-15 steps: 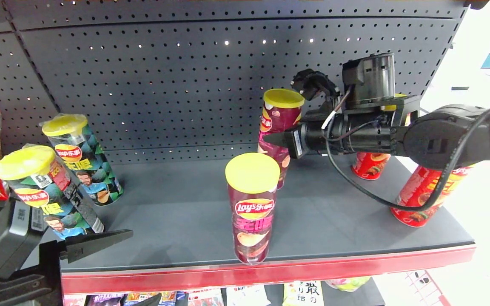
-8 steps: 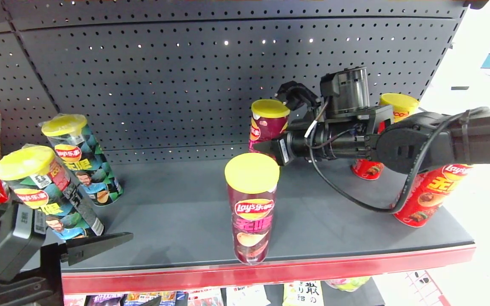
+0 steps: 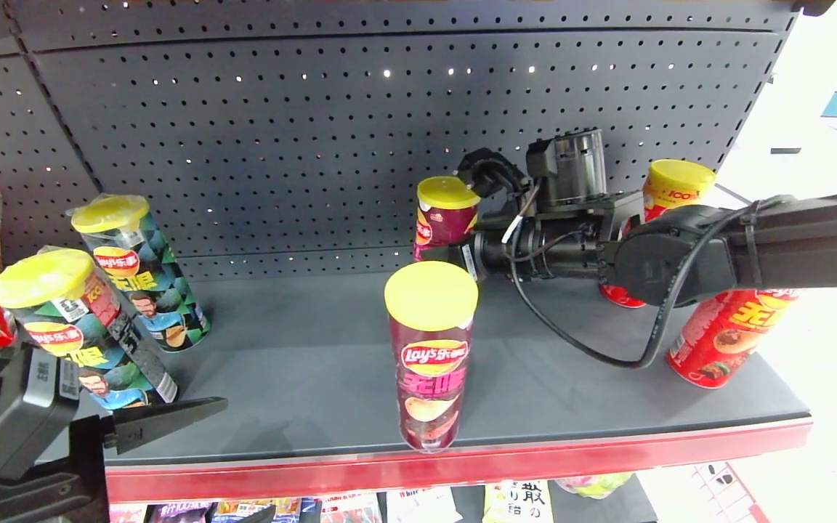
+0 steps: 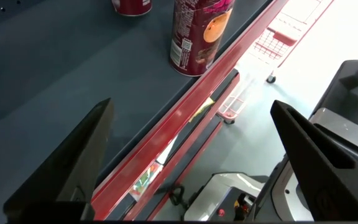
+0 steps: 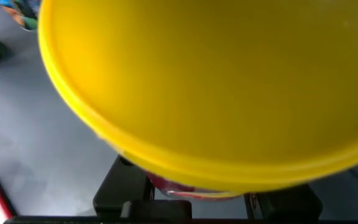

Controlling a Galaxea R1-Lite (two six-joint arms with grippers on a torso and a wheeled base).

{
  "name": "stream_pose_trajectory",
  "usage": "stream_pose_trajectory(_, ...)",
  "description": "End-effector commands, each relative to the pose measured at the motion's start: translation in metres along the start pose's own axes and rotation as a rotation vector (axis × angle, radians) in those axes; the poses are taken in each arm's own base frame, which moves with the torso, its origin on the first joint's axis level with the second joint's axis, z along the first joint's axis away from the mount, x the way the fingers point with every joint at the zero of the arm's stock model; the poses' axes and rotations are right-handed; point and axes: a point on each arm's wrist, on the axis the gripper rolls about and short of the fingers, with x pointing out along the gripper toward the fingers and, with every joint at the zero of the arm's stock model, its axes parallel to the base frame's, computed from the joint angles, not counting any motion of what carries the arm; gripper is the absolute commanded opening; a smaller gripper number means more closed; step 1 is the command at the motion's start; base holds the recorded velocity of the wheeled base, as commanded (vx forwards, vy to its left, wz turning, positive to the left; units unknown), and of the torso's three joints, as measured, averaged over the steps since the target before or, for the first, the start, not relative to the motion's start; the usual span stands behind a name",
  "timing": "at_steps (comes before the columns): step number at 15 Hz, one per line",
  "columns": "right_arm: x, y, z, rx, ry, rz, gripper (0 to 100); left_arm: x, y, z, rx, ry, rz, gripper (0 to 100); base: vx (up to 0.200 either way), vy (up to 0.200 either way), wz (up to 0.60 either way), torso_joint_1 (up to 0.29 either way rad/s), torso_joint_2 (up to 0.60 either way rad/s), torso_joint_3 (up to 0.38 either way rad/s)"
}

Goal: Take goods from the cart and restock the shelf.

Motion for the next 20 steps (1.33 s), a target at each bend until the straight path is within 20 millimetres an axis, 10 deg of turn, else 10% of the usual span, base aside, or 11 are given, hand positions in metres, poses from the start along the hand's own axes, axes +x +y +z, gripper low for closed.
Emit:
stream_pose_trajectory(1, 0.001, 0.001, -0.001, -0.001, 0.001, 0.004, 0, 0.000, 0.000, 0.000, -0.001, 0.002, 0.000, 100, 0.000, 0.000, 0.00, 0.000, 0.00, 0.000)
stream_pose_trajectory(5, 0.002, 0.001, -0.003, 0.000, 0.009, 0.005, 0, 0.001, 0.000, 0.000, -0.002, 0.005, -0.001, 100, 0.000, 0.000, 0.00, 0.000, 0.00, 0.000)
stream_pose_trajectory(6, 0.001, 0.001, -0.002, 0.001, 0.007, 0.003, 100, 0.001, 0.000, 0.000, -0.002, 0.005, -0.001, 100, 0.000, 0.000, 0.00, 0.000, 0.00, 0.000)
stream_pose_trajectory(20, -0.108, 0.021, -0.012, 0.090, 0.026, -0.192, 100, 0.025, 0.010, 0.013, -0.009, 0.046, 0.023, 100, 0.000, 0.000, 0.00, 0.000, 0.00, 0.000)
